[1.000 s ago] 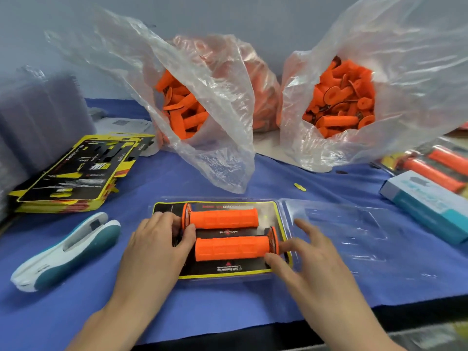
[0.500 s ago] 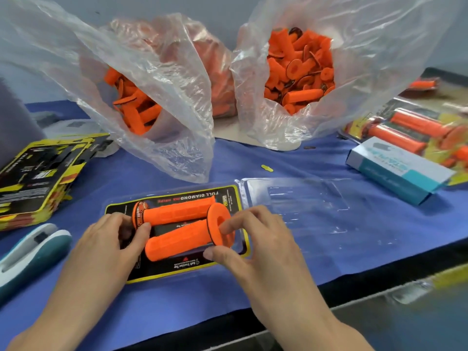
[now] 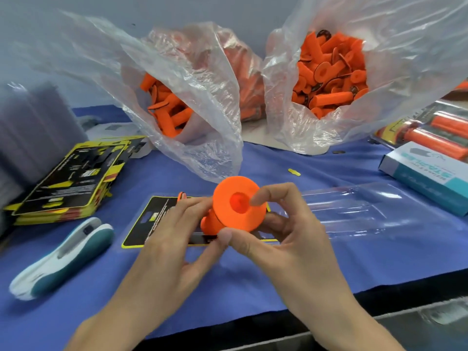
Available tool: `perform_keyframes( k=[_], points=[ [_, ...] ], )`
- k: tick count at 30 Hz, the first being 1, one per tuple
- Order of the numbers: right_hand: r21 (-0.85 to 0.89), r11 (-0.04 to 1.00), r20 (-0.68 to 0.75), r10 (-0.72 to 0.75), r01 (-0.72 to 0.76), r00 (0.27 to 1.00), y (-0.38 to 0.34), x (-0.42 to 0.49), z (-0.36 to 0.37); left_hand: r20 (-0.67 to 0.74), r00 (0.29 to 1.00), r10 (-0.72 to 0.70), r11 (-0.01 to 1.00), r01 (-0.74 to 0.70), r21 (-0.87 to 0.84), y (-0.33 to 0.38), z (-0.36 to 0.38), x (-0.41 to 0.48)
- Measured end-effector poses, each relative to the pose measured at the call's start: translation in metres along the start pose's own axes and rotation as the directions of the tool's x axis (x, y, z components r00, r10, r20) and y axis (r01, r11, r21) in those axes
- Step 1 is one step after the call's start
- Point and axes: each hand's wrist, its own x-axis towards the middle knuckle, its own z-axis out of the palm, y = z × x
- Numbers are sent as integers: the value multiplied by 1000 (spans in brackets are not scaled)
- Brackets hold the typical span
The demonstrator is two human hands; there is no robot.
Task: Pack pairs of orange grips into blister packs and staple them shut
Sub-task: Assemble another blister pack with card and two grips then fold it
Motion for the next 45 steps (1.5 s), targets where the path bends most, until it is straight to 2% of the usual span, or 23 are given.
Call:
perform_keyframes(
  k=[3,6,14,20,26,28,30,31,33,35,36,42,45],
  points=[
    [25,996,9,-84,84,996,0,3,7,-44,998,-46,997,43,-59,-2,-1,3],
    [33,989,-13,-140,141,990,1,6,12,-23,996,-83,994,81,-73,-5,-2,1],
    [-90,991,-16,-101,99,995,6,13,17,-20,991,-131,991,130,-34,-5,-5,-1],
    [-179,968,-11,-178,173,984,5,16,15,-29,988,-149,989,149,-13,-2,-5,1],
    [-67,994,58,-79,83,995,6,19,4,-39,992,-116,992,118,45,-2,-1,4],
    [-106,994,63,-33,40,997,9,18,-8,-44,994,-99,994,101,47,-1,2,5],
    [-343,939,58,1,20,998,14,16,-24,-53,995,-80,996,82,45,-1,3,6],
    [-502,865,74,32,10,997,18,14,-33,-61,995,-80,996,82,35,0,4,6],
    [-758,651,141,110,36,984,24,9,-44,-84,992,-94,996,94,-3,1,4,8],
    [-873,480,187,165,87,968,29,5,-47,-117,989,-87,996,89,11,0,2,11],
    [-896,432,195,173,104,965,30,4,-47,-115,990,-78,996,83,41,-1,-1,12],
    [-919,383,182,193,96,964,33,3,-50,135,990,-27,929,-26,370,-11,-14,13],
    [-911,401,192,204,97,960,34,5,-52,230,973,-18,890,-89,448,-12,-9,12]
  ],
)
